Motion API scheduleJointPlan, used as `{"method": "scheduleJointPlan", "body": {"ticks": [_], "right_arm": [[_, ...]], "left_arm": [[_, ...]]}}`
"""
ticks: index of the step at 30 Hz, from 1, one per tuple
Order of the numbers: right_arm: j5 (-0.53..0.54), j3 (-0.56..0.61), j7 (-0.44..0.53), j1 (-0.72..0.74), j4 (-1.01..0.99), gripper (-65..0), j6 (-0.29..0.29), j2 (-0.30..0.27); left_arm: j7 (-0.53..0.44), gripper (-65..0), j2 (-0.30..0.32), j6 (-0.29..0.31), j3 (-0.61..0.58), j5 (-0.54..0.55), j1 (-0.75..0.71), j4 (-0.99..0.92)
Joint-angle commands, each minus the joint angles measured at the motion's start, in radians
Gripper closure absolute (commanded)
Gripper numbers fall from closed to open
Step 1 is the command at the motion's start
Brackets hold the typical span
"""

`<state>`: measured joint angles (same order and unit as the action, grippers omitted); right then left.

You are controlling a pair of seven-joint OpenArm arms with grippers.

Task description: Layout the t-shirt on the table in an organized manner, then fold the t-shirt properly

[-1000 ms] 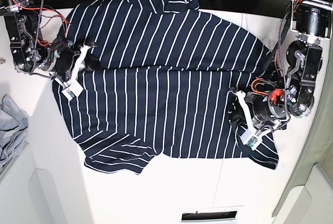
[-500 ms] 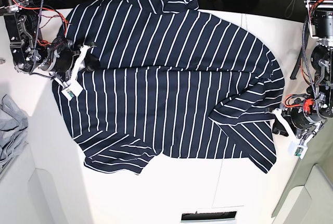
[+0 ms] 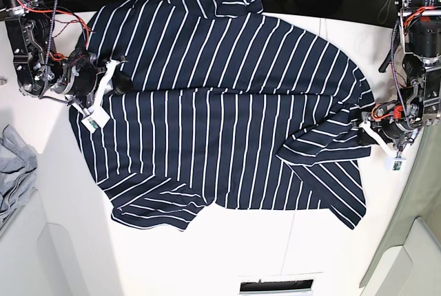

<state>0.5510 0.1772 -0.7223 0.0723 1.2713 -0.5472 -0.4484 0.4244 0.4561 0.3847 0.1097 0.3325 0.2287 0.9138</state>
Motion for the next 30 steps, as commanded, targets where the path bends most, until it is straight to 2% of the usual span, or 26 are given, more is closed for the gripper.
{"method": "scheduleJointPlan", "body": {"ticks": [1, 3, 4, 7, 8, 10, 13, 20, 26, 30], "right_arm": [[-0.034, 0.001, -0.041, -0.001, -0.001, 0.0, 0.008, -0.010], [-0.034, 0.001, -0.041, -0.001, -0.001, 0.0, 0.008, -0.008], [-0.034, 0.001, -0.041, -0.001, -0.001, 0.0, 0.008, -0.008], [-0.034, 0.001, -0.041, -0.001, -0.001, 0.0, 0.008, -0.008], [-0.035, 0.001, -0.041, -0.001, -0.001, 0.0, 0.008, -0.008], [-0.035, 0.001, -0.041, -0.001, -0.001, 0.0, 0.008, -0.008], [-0.037, 0.001, -0.041, -0.001, -0.001, 0.0, 0.008, -0.008], [-0.055, 0.001, -0.040, 0.000, -0.001, 0.0, 0.009, -0.008], [-0.124, 0.001, -0.037, 0.002, -0.001, 0.0, 0.010, -0.008], [-0.179, 0.001, -0.023, 0.005, -0.001, 0.0, 0.028, -0.013]], "left_arm": [[-0.010, -37.4, 0.012, 0.000, 0.005, 0.007, 0.024, -0.008], [-0.010, -35.5, 0.006, 0.000, 0.005, 0.007, 0.027, -0.032], [-0.010, -30.6, 0.003, 0.000, 0.005, 0.007, 0.026, -0.034], [-0.009, -5.1, -0.007, 0.001, 0.005, 0.006, 0.026, -0.034], [-0.009, 0.0, -0.007, 0.001, 0.005, 0.006, 0.026, -0.034], [0.011, 0.0, -0.001, 0.005, 0.005, 0.006, 0.032, -0.029], [0.108, 0.0, 0.040, 0.009, 0.005, 0.025, 0.035, 0.003], [0.222, 0.0, 0.182, 0.024, 0.005, 0.194, -0.003, 0.153], [0.322, 0.0, 0.276, 0.023, 0.011, 0.252, -0.140, 0.343], [0.340, 0.0, 0.312, 0.019, 0.082, 0.262, -0.278, 0.456]]}}
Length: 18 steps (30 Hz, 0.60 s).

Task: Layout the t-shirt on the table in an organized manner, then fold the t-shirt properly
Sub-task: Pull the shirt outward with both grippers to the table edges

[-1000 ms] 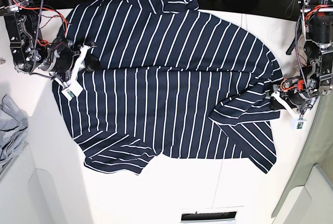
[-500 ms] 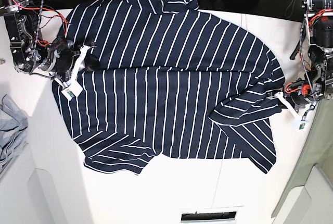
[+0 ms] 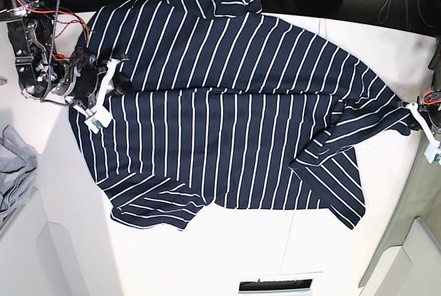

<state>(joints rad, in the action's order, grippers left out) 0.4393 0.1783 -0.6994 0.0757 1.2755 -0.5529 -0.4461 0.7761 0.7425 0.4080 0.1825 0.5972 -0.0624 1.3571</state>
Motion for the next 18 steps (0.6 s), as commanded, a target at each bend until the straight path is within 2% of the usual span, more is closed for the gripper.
{"method": "scheduleJointPlan", "body": {"ticks": [1, 5, 8, 10, 14, 16, 17, 18], "right_arm": [[-0.080, 0.000, -0.040, 0.001, -0.005, 0.0, 0.037, -0.020], [-0.118, -0.001, -0.037, 0.001, -0.005, 0.0, 0.068, -0.039], [-0.118, -0.003, -0.026, 0.002, -0.005, 0.0, 0.111, -0.061], [-0.117, -0.016, 0.012, 0.002, -0.005, 0.0, 0.163, -0.069], [-0.084, -0.091, 0.060, 0.001, 0.029, 0.0, 0.168, -0.065], [-0.051, -0.139, 0.042, 0.001, 0.072, -15.4, 0.168, -0.066], [-0.044, -0.167, 0.024, 0.001, 0.100, -21.8, 0.168, -0.066], [-0.038, -0.198, 0.001, 0.001, 0.129, -25.6, 0.168, -0.066]], "left_arm": [[-0.006, 0.0, 0.025, -0.004, 0.047, -0.007, -0.023, 0.033], [0.003, 0.0, 0.024, -0.004, 0.203, -0.005, -0.165, 0.079], [0.004, 0.0, 0.013, -0.003, 0.302, 0.000, -0.259, 0.082], [0.005, 0.0, -0.002, 0.021, 0.345, 0.028, -0.304, 0.082], [0.001, 0.0, -0.046, 0.035, 0.381, 0.078, -0.351, 0.082], [-0.001, 0.0, -0.071, 0.053, 0.381, 0.079, -0.351, 0.082], [-0.003, 0.0, -0.082, 0.060, 0.381, 0.079, -0.351, 0.082], [-0.008, 0.0, -0.090, 0.062, 0.381, 0.079, -0.351, 0.082]]}}
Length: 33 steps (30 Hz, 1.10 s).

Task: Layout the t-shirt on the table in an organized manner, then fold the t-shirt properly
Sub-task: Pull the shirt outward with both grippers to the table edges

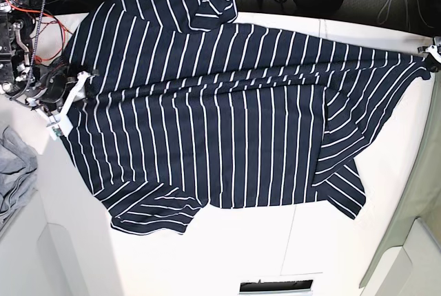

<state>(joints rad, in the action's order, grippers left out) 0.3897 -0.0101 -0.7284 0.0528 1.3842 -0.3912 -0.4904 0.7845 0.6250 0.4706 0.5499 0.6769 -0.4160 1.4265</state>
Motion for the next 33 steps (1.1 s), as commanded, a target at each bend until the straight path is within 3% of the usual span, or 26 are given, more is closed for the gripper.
{"method": "scheduleJointPlan", "body": {"ticks": [1, 5, 13, 15, 19, 23, 33], "right_arm": [[0.016, -0.044, 0.007, 0.023, 0.048, -26.8, 0.006, -0.022], [0.077, -0.196, -0.093, 0.015, 0.118, -26.7, -0.003, -0.030], [0.264, -0.383, -0.210, -0.145, 0.116, -26.8, -0.097, -0.066], [0.319, -0.396, -0.219, -0.213, 0.116, -27.5, -0.123, -0.066], [0.370, -0.396, -0.210, -0.339, 0.116, -35.2, -0.151, -0.060], [0.369, -0.396, -0.162, -0.418, 0.116, -35.2, -0.155, -0.052], [0.366, -0.346, -0.143, -0.427, 0.115, -35.2, -0.155, 0.057]], "left_arm": [[-0.022, 0.0, 0.021, 0.006, 0.013, 0.000, 0.003, 0.013], [-0.025, 0.0, 0.018, 0.013, 0.013, 0.000, 0.003, 0.013], [-0.005, 0.0, 0.008, 0.014, 0.013, 0.024, -0.003, 0.013], [-0.002, 0.0, -0.008, 0.025, 0.013, 0.026, -0.003, 0.013], [0.016, 0.0, -0.021, 0.040, 0.013, 0.048, -0.003, 0.013], [0.029, 0.0, -0.022, 0.040, 0.013, 0.049, -0.005, 0.013], [0.032, 0.0, -0.022, 0.050, 0.013, 0.083, -0.006, 0.013]]}}
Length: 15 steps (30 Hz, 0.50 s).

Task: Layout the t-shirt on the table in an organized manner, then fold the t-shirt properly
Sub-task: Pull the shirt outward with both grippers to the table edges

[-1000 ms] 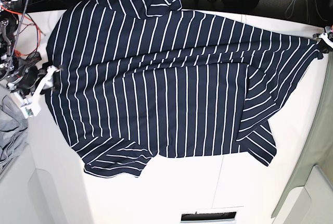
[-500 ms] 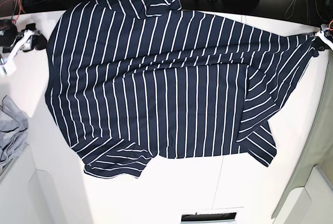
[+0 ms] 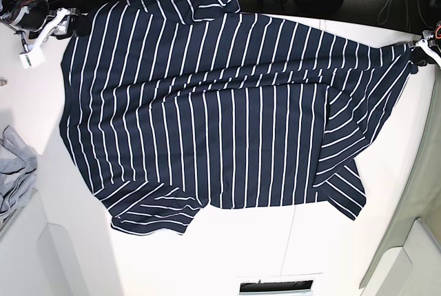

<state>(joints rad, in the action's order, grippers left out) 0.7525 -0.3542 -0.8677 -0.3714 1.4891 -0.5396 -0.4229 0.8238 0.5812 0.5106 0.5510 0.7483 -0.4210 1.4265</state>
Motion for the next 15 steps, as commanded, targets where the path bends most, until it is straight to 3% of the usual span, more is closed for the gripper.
{"method": "scheduleJointPlan", "body": {"ticks": [1, 4, 9, 13, 15], "right_arm": [[0.003, 0.011, -0.003, -0.003, 0.010, -35.1, -0.007, -0.001], [-0.001, 0.045, 0.005, -0.003, 0.010, -31.0, -0.006, 0.027], [-0.053, 0.051, 0.080, 0.012, 0.011, 0.0, -0.003, 0.055], [-0.092, 0.040, 0.065, 0.060, 0.011, 0.0, -0.004, 0.049], [-0.086, 0.026, 0.059, 0.078, 0.013, 0.0, -0.004, 0.034]], "left_arm": [[-0.007, 0.0, 0.022, 0.010, 0.012, 0.011, -0.001, 0.013], [-0.007, 0.0, 0.022, 0.010, 0.012, 0.011, -0.007, 0.013], [-0.008, 0.0, 0.023, 0.010, 0.013, 0.012, -0.011, 0.013], [-0.011, 0.0, 0.023, 0.011, 0.024, 0.049, -0.011, 0.013], [-0.011, 0.0, 0.023, 0.054, 0.047, 0.073, -0.011, 0.013]]}}
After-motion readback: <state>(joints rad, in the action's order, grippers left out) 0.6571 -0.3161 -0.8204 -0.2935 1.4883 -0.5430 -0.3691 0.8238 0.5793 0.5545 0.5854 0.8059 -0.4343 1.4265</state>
